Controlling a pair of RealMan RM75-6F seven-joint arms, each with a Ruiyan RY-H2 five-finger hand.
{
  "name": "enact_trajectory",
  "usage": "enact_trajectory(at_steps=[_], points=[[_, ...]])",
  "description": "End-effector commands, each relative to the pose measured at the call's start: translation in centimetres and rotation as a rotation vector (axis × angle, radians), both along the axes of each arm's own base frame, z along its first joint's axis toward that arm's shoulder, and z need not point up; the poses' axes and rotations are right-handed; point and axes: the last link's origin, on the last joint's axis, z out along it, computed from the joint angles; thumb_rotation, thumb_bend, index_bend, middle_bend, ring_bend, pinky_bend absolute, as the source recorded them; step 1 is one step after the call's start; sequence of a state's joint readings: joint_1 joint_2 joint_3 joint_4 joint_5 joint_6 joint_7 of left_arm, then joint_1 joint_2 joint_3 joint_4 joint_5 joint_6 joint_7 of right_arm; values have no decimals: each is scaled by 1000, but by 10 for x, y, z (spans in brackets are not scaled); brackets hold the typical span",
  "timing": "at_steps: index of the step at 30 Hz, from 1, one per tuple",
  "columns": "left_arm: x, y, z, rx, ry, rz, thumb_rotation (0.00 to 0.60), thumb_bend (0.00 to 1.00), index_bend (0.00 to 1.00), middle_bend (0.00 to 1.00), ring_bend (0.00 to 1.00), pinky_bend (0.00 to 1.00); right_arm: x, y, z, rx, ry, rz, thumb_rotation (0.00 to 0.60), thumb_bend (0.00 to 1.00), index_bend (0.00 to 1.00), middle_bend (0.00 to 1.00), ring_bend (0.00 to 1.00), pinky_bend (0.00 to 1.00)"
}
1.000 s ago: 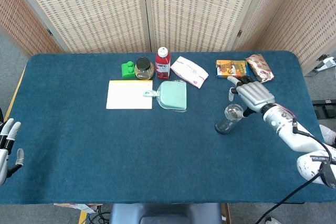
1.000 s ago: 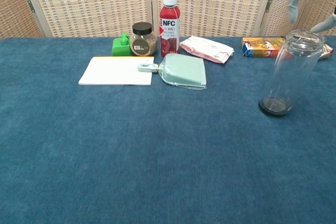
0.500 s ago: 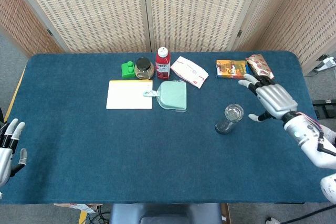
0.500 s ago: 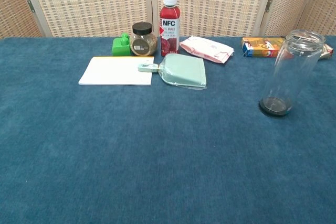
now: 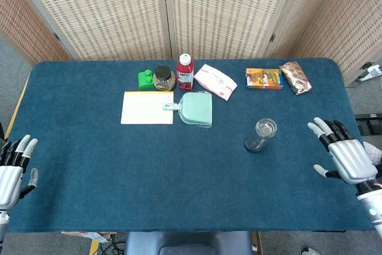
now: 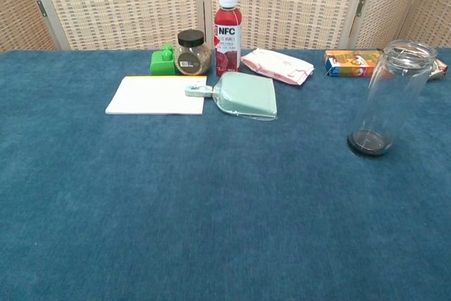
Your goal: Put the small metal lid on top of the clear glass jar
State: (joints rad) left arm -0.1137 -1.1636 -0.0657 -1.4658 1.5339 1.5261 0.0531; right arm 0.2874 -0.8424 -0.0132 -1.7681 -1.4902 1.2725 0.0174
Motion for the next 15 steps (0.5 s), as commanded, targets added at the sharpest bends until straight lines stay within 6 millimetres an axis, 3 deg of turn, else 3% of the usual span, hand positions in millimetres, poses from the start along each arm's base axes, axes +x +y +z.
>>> enact_trajectory(at_steps=[1, 15], points=[[0, 1, -1, -8, 0, 3, 600, 543, 0, 20, 0, 0, -14, 13, -10, -55, 44, 7, 600, 185, 3, 0, 0, 0], [-3, 3, -2, -17, 0, 25, 600, 543, 0, 20, 0, 0, -36, 20, -40, -175, -15, 4, 600, 186, 3, 0, 0, 0]])
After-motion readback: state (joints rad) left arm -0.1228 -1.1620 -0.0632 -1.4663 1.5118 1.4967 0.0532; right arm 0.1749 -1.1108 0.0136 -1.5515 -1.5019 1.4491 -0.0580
